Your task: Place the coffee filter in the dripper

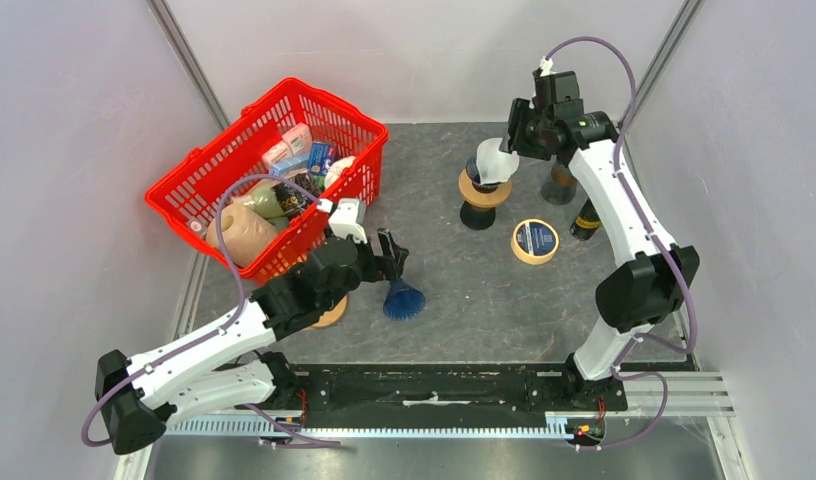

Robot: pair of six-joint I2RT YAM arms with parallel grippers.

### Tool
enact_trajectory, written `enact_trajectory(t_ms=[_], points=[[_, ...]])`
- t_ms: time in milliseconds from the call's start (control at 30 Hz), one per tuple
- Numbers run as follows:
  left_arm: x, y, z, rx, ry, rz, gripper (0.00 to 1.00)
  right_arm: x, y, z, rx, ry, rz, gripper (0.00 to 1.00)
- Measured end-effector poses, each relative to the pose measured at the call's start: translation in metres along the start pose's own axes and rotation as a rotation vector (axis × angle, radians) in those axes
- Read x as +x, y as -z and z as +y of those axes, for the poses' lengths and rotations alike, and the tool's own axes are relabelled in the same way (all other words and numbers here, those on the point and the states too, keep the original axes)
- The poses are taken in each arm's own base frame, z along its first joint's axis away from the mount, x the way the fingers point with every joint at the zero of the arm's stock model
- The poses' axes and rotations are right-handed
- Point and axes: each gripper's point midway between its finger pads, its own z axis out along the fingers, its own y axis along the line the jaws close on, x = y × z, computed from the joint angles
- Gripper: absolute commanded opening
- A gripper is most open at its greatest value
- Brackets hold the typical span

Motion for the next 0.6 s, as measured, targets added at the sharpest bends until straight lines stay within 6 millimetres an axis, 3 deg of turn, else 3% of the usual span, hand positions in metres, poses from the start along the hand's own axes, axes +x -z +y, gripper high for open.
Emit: enact_trajectory(t_ms=[167, 300, 433, 600], points=[[0.003, 0.0, 0.002, -0.004, -0.003, 0.005, 0.93, -0.015, 0.025, 0.005, -0.026, 0.018, -0.063, 0.4], [0.003, 0.0, 0.002, -0.006, -0.004, 0.006, 0.93, -0.017, 0.033, 0.013, -0.07, 0.026, -0.069, 0.35], [0.003, 0.0, 0.003, -0.008, -0.003, 0.004, 0.94, -0.008, 0.024, 0.018, -0.087, 0.039, -0.031, 0.34], [0.002, 0.0, 0.003, -0.011, -0.004, 0.003, 0.94, 0.008, -0.004, 0.025, -0.091, 0.066, 0.052, 0.32]])
